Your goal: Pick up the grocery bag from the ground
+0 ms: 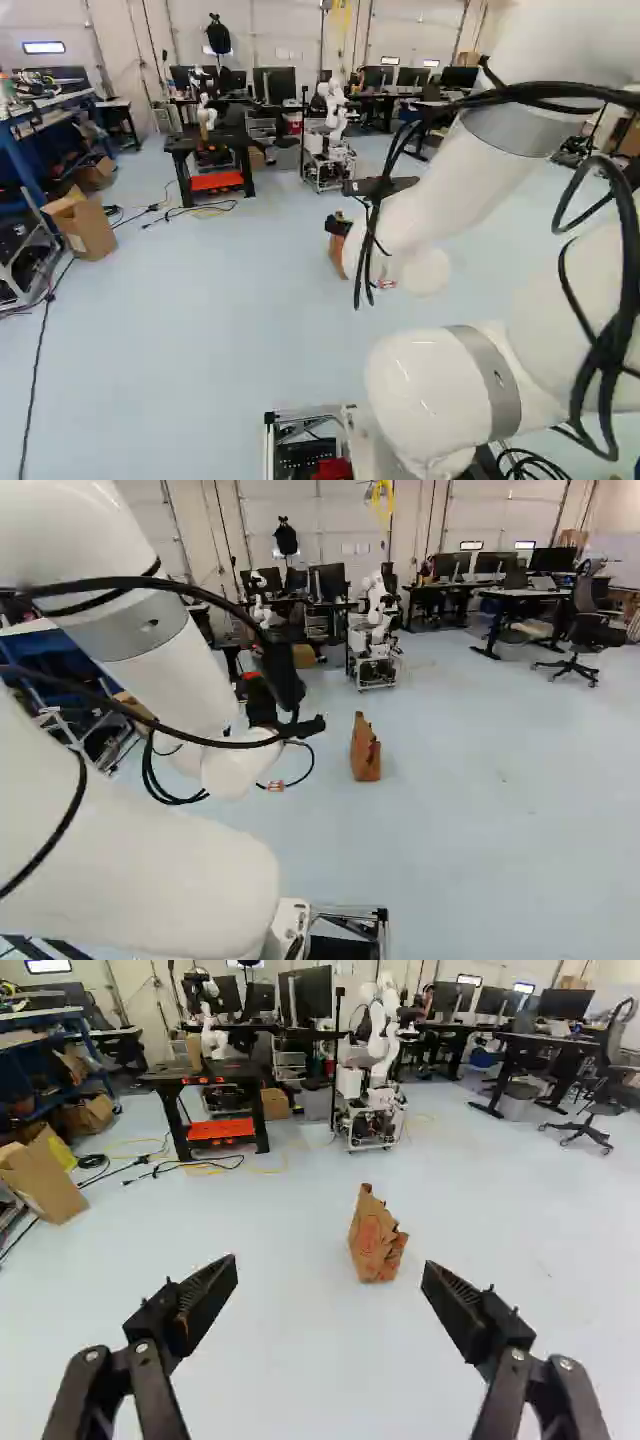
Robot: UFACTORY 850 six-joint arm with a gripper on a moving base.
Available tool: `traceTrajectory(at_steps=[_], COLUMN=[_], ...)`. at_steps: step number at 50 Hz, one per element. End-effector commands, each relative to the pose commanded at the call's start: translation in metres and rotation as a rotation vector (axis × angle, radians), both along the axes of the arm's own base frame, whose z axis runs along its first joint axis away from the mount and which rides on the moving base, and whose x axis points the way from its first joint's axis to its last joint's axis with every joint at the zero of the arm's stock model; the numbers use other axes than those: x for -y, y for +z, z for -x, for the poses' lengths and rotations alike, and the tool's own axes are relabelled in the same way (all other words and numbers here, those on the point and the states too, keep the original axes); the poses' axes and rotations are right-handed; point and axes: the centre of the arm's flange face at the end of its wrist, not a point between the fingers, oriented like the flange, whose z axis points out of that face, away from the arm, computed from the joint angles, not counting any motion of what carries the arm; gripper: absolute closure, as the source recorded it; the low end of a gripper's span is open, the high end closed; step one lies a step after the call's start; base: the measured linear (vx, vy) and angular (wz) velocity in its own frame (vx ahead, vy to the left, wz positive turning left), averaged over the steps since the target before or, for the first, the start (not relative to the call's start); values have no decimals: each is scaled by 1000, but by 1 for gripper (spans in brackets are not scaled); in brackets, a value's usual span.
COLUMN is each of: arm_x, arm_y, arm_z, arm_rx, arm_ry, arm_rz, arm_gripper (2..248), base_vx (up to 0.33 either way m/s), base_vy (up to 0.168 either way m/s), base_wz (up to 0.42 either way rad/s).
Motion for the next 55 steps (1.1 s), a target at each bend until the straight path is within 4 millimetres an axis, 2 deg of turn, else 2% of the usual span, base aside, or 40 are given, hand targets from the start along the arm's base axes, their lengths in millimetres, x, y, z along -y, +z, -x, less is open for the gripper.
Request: traceTrajectory(at_steps=[27,55], arm_x=[0,0], arm_y=[0,0], arm_z=[0,0], arm_rx=[0,0], arm_ry=[0,0], arm_rz=[0,0], arm_gripper=[3,3], base_vx=[51,164], base_vy=[0,-23], base_wz=[-1,-5])
